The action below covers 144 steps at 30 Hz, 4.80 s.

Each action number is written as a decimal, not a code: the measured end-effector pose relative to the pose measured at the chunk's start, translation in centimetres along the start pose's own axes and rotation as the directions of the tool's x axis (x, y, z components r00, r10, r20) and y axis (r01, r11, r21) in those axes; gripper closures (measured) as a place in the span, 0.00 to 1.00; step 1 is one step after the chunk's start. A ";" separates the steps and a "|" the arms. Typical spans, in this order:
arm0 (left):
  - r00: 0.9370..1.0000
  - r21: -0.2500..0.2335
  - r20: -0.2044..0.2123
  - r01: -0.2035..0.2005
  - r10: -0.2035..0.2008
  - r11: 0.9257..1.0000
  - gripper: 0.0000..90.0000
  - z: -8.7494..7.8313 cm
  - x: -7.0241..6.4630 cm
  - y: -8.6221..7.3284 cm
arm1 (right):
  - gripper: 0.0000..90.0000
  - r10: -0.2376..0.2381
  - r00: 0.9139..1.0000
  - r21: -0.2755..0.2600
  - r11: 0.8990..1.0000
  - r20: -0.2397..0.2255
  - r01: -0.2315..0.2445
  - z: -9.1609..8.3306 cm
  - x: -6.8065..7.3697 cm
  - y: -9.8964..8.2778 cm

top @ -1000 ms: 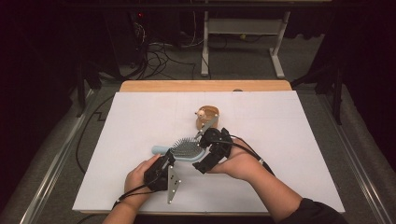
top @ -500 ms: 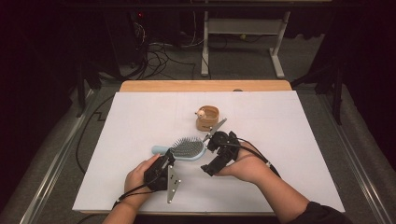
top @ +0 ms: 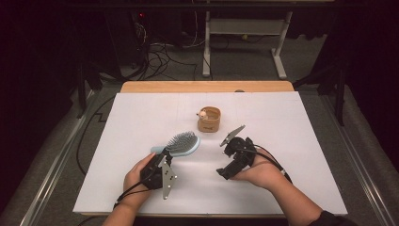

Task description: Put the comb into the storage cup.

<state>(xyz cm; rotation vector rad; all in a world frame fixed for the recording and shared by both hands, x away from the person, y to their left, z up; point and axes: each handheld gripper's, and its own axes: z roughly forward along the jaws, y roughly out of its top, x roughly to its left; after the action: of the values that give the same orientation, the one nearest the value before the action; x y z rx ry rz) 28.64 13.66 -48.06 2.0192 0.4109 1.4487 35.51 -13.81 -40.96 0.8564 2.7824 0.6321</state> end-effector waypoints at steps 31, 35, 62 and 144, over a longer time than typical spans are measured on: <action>0.926 -0.026 0.036 0.378 -0.377 0.925 0.86 -0.4 3.6 -1.4 | 0.00 0.064 0.997 -0.013 0.998 0.031 -0.064 0.3 -2.4 -5.6; 0.900 -0.035 0.051 0.435 -0.433 0.900 0.86 -0.4 4.1 -1.6 | 0.00 0.089 0.995 -0.066 0.994 0.035 -0.087 0.3 -2.7 -6.5; 0.820 -0.039 0.119 0.568 -0.560 0.822 0.86 -0.6 5.2 -2.3 | 0.00 0.243 0.970 -0.497 0.843 0.015 -0.204 0.8 -2.7 -10.5; 0.650 -0.011 0.540 0.640 -0.534 0.768 0.86 1.5 3.8 1.1 | 0.01 0.164 0.981 -0.655 0.731 -0.101 -0.190 -0.7 -2.3 -7.8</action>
<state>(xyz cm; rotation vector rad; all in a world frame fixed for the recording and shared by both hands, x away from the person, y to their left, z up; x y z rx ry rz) 31.33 14.56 -44.85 1.7618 0.5926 0.4919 33.28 -21.16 -43.70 0.9321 2.2109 1.5575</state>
